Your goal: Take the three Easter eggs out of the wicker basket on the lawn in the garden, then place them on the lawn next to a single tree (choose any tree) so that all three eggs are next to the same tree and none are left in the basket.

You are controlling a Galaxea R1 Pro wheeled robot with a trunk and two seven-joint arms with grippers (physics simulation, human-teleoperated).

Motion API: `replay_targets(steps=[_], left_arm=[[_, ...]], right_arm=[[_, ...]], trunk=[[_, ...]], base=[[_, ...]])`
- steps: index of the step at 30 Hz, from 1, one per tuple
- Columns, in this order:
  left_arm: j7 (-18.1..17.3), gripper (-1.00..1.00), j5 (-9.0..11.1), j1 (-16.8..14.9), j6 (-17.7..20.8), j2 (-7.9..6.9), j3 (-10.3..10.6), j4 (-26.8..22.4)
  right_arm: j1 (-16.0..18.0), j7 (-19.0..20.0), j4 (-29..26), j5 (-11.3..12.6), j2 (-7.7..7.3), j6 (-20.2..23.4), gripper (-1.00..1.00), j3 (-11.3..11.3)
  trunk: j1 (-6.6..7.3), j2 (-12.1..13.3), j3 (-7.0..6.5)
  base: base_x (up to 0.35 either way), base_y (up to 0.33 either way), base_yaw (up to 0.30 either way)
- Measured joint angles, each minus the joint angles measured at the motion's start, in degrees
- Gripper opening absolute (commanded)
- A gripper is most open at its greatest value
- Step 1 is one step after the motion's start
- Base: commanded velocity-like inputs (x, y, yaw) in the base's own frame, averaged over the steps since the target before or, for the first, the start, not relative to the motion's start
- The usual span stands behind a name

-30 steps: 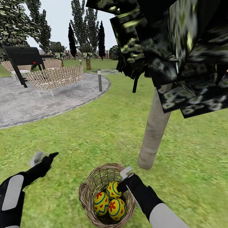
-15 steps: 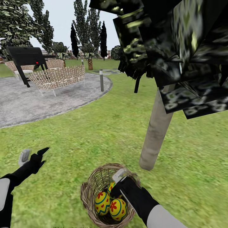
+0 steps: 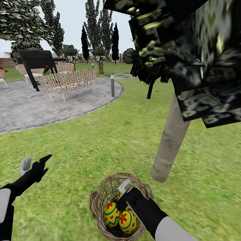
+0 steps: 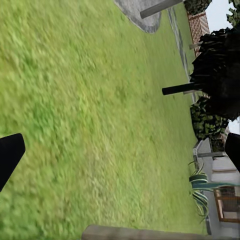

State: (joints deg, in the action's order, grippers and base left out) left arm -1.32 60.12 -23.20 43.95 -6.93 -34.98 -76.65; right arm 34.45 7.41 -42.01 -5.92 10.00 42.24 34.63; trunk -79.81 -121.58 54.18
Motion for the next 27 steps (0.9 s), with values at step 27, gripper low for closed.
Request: replay_targets(steps=[27], left_arm=[[-0.26, 1.0, 0.04, 0.0, -0.01, 0.12, 0.08, 0.18]], right_arm=[[0.26, -3.7, 0.14, 0.12, 0.0, 0.1, 1.0, -0.35]], trunk=[[-5.7, -10.41, 4.66]], base=[[0.0, 0.0, 0.0]])
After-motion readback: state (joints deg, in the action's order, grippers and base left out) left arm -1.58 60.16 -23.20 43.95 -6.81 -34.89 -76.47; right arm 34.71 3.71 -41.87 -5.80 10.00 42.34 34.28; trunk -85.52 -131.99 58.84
